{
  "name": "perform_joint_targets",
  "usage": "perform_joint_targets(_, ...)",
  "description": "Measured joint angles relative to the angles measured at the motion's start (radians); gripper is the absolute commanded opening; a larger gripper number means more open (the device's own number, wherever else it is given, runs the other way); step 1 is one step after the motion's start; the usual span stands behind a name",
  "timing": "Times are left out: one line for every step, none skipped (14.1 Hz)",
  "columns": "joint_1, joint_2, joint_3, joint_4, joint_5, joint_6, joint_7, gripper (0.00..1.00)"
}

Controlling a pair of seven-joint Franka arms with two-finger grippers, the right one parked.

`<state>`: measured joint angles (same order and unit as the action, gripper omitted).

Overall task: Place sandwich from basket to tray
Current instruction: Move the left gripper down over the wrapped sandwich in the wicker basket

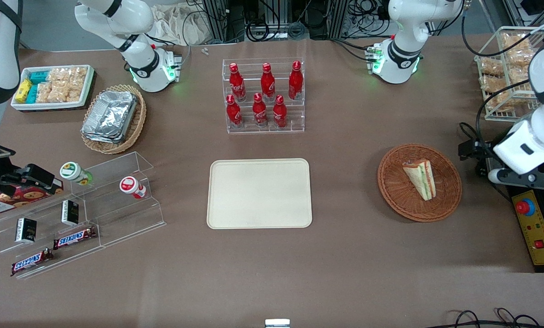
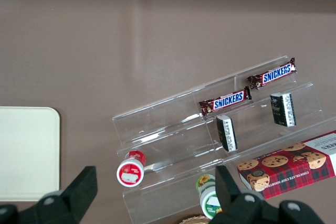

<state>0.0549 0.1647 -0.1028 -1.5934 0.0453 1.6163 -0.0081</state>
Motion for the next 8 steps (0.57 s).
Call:
perform_joint_targets(0.000, -0.006, 0.000, -0.050, 0.000, 0.057, -0.087, 1.00)
perform_joint_targets(0.000, -0.017, 0.000, -0.117, 0.000, 0.134, -0.161, 1.00)
perform_joint_targets(0.000, -0.031, 0.000, -0.191, 0.000, 0.211, -0.215, 1.00)
perform_joint_targets(0.000, -0.045, 0.000, -0.268, -0.001, 0.283, -0.263, 1.00)
perform_joint_targets(0.000, -0.057, 0.001, -0.339, -0.001, 0.343, -0.315, 1.00)
perform_joint_targets(0.001, -0.065, 0.002, -0.398, -0.001, 0.391, -0.363, 1.00)
perform_joint_targets(0.002, -0.068, 0.003, -0.445, -0.001, 0.431, -0.399, 1.00)
perform_joint_targets(0.002, -0.069, 0.003, -0.483, -0.001, 0.468, -0.423, 1.00)
